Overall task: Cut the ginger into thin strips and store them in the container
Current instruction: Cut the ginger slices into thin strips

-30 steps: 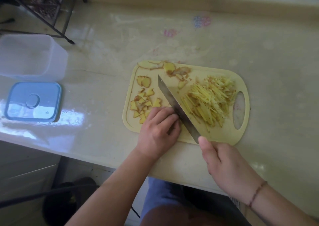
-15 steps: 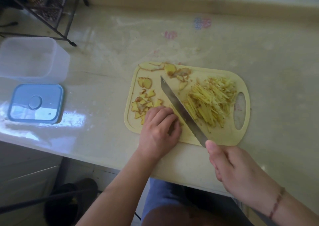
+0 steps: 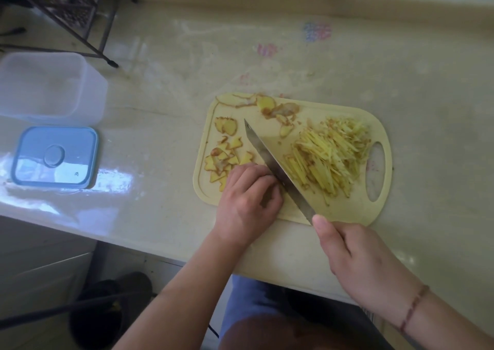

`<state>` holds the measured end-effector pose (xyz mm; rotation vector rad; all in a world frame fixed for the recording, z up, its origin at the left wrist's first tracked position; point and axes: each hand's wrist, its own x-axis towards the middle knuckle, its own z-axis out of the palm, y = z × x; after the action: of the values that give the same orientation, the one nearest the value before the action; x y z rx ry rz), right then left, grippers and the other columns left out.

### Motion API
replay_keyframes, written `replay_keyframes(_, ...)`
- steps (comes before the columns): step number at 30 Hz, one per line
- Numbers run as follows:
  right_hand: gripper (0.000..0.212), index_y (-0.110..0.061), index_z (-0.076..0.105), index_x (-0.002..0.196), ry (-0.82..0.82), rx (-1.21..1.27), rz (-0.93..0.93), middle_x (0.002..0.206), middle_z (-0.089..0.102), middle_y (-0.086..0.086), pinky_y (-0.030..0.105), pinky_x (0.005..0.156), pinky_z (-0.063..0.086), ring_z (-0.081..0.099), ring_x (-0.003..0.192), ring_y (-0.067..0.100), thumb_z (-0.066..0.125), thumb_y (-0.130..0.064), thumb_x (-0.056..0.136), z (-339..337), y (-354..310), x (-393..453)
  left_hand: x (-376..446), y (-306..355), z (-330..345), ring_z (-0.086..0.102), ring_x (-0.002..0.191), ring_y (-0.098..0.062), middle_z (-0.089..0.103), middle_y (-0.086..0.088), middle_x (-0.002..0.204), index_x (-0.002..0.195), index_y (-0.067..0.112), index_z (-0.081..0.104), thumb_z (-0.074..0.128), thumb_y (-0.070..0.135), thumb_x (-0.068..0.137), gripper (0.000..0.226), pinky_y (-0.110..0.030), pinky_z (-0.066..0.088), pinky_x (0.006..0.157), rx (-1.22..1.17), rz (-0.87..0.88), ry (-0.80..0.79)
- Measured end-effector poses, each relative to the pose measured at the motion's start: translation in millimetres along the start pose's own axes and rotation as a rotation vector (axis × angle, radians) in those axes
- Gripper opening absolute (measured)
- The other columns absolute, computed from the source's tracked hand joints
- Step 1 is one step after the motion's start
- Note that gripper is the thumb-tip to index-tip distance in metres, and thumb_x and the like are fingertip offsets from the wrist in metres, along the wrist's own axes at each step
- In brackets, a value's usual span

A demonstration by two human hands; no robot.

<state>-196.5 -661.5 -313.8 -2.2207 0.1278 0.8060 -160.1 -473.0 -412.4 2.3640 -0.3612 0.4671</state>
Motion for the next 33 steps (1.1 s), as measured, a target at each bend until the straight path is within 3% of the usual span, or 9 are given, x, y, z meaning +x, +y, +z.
replay_keyframes(8, 0.081, -0.009, 0.041, 0.059, -0.009, 0.013, 0.032, 0.047, 0.043, 0.001, 0.041, 0.059, 0.044, 0.043, 0.045, 0.010, 0.014, -0.085, 0.074, 0.6, 13.1, -21.2, -0.4, 0.3, 0.1, 0.066, 0.088, -0.032, 0.071, -0.013, 0.092, 0.082, -0.003, 0.074, 0.070, -0.001, 0.084, 0.005, -0.043, 0.053, 0.079, -0.002, -0.004, 0.018)
replay_keyframes(11, 0.082, -0.012, 0.041, 0.057, -0.005, 0.004, 0.035, 0.047, 0.047, 0.000, 0.035, 0.057, 0.043, 0.046, 0.046, 0.011, 0.012, -0.087, 0.074, 3.2, 11.8, -16.0, -0.5, 0.6, 0.5, 0.067, 0.087, -0.031, 0.072, -0.012, 0.091, 0.081, -0.003, 0.075, 0.070, -0.001, 0.084, 0.006, -0.042, 0.053, 0.078, -0.005, -0.004, 0.032)
replay_keyframes(18, 0.065, -0.015, 0.038, 0.055, -0.001, 0.010, 0.011, 0.044, 0.043, -0.003, 0.031, 0.053, 0.036, 0.044, 0.045, 0.011, 0.020, -0.071, 0.082, 2.3, 2.0, -10.4, -0.2, 1.3, -2.0, 0.066, 0.084, -0.028, 0.070, -0.011, 0.088, 0.079, -0.003, 0.073, 0.073, -0.002, 0.082, 0.002, -0.041, 0.054, 0.077, -0.011, -0.017, 0.032)
replay_keyframes(20, 0.072, -0.014, 0.039, 0.055, 0.006, 0.014, 0.022, 0.046, 0.045, 0.000, 0.034, 0.057, 0.040, 0.045, 0.046, 0.012, 0.017, -0.075, 0.086, 1.3, 8.5, -19.6, -0.4, 1.1, -1.0, 0.066, 0.083, -0.029, 0.070, -0.011, 0.088, 0.079, -0.002, 0.073, 0.072, -0.001, 0.082, 0.003, -0.040, 0.053, 0.076, 0.000, -0.028, 0.038)
replay_keyframes(27, 0.087, -0.014, 0.040, 0.054, 0.022, -0.019, 0.016, 0.054, 0.055, 0.006, 0.033, 0.058, 0.042, 0.051, 0.051, 0.016, 0.008, -0.092, 0.071, 3.0, 19.9, -29.9, -1.7, -1.8, 1.3, 0.067, 0.087, -0.030, 0.072, -0.011, 0.090, 0.081, -0.002, 0.076, 0.073, 0.000, 0.083, 0.004, -0.042, 0.053, 0.078, 0.005, -0.008, 0.031)
replay_keyframes(33, 0.066, -0.017, 0.038, 0.053, -0.009, 0.016, 0.019, 0.043, 0.044, -0.003, 0.035, 0.057, 0.040, 0.043, 0.044, 0.011, 0.017, -0.073, 0.080, 5.9, 2.6, -4.0, -0.1, -1.2, -1.1, 0.067, 0.087, -0.030, 0.073, -0.011, 0.092, 0.080, -0.002, 0.075, 0.072, -0.001, 0.084, 0.005, -0.044, 0.053, 0.076, -0.010, 0.020, 0.029)
